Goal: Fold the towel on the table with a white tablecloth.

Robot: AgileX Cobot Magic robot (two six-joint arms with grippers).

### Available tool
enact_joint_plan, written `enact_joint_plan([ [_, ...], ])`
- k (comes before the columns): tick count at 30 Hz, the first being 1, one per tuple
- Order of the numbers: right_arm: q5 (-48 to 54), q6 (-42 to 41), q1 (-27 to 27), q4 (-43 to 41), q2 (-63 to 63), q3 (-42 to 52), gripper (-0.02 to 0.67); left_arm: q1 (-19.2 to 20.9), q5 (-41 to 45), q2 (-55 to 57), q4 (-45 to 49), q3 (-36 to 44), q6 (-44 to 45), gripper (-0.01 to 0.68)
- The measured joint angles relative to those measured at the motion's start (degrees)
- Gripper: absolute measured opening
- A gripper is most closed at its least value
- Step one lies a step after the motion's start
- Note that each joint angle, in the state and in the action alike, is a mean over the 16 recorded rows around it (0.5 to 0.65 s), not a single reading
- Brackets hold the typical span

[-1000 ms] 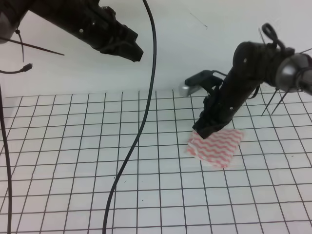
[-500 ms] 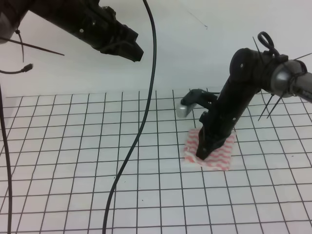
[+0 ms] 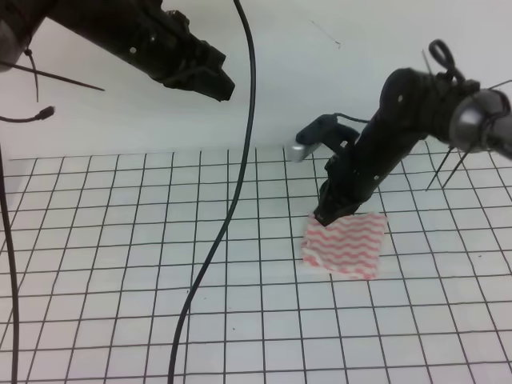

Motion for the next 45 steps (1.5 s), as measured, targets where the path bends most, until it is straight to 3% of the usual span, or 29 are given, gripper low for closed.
enact_joint_plan([
  [14,3.00,-1.76,2.50,-1.06,1.12,-0.25,0.001,0.00,0.00,-0.01,0.00,0.00,0.57,0.000],
  [23,4.96,-0.78,1.17,-0.77,-4.80,-0.55,0.001,0.00,0.00,-1.65,0.16,0.00,0.53,-0.001],
  [33,4.27,7.97,-7.09,-0.52,-18.80,-0.64,0.001,0.00,0.00,-10.77,2.96,0.00,0.16,-0.001],
  [45,0.76,14.82,-17.69,-1.06,-44.91,0.07,0.001,0.00,0.00,-28.43,5.70,3.31,-0.97,-0.001],
])
